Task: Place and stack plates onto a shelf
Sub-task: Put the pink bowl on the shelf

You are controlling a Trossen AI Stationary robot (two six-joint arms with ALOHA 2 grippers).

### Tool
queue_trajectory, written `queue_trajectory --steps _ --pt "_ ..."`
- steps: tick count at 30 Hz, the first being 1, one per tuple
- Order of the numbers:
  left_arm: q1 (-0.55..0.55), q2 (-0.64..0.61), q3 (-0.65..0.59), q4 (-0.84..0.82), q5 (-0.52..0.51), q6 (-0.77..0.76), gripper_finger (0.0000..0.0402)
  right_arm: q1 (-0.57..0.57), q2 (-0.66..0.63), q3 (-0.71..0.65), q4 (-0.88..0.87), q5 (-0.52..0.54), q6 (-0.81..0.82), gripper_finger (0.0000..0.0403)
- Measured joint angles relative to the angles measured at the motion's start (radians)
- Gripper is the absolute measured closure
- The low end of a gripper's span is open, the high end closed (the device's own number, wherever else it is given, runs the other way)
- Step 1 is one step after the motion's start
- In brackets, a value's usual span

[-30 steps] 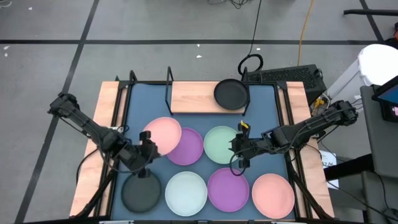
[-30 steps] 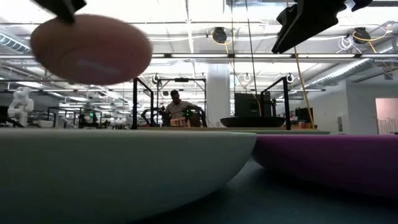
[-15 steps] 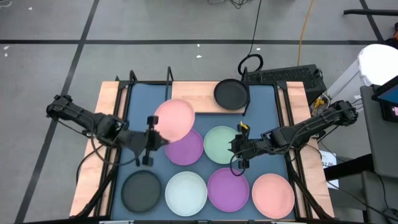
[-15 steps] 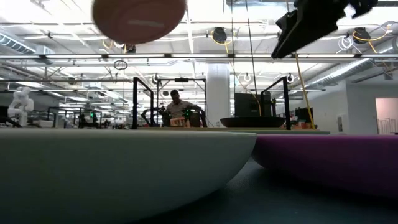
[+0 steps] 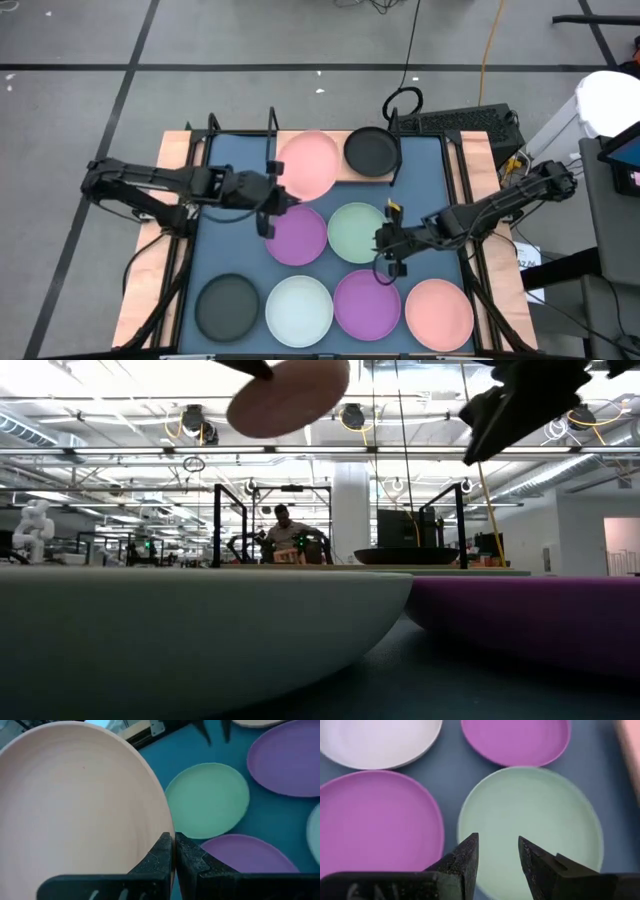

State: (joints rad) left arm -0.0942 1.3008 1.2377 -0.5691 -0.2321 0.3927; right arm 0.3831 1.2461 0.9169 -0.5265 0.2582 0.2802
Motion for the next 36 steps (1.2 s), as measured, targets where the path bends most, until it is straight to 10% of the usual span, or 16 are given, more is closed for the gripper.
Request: queue_trajectory --steps 36 --pt "0.333 0.417 -0.001 0.196 0.022 -0.076 0.0392 0.313 -0.001 -0.043 -0.077 0.059 0.440 0.0282"
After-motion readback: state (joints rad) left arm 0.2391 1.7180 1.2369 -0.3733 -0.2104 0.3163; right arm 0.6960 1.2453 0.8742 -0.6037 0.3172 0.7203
